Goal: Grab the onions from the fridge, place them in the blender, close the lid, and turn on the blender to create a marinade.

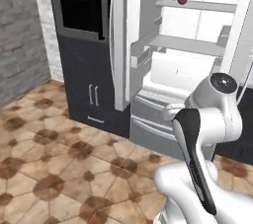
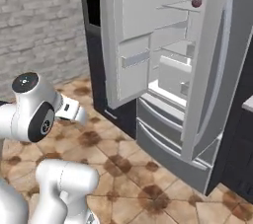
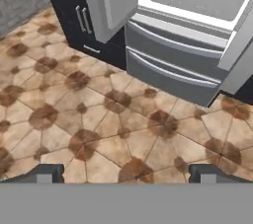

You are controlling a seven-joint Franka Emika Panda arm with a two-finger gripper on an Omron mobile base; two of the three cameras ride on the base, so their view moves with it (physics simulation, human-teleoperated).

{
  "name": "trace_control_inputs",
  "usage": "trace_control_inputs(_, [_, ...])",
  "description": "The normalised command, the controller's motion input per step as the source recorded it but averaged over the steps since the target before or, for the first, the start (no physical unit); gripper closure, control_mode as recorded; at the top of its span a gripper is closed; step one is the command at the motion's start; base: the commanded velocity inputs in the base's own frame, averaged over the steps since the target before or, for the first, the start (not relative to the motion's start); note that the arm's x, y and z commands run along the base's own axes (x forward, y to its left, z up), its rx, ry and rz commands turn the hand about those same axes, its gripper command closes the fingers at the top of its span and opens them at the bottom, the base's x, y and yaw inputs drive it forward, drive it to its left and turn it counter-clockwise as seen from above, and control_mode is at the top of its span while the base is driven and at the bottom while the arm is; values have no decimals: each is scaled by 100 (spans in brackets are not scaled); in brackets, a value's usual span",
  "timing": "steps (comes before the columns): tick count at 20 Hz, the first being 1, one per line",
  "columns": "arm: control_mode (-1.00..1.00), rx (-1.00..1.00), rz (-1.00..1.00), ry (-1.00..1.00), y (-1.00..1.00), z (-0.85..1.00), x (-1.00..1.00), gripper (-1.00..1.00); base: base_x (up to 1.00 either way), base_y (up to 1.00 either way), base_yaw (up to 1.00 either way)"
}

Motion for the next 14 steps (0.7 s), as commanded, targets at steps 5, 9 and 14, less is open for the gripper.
trace_control_inputs(5, [100, 0, 0, 0, 0, 0, 0, -100, 89, 39, -65])
trace_control_inputs(9, [100, 0, 0, 0, 0, 0, 0, -100, 89, 25, -61])
trace_control_inputs(14, [100, 0, 0, 0, 0, 0, 0, -100, 86, 13, -54])
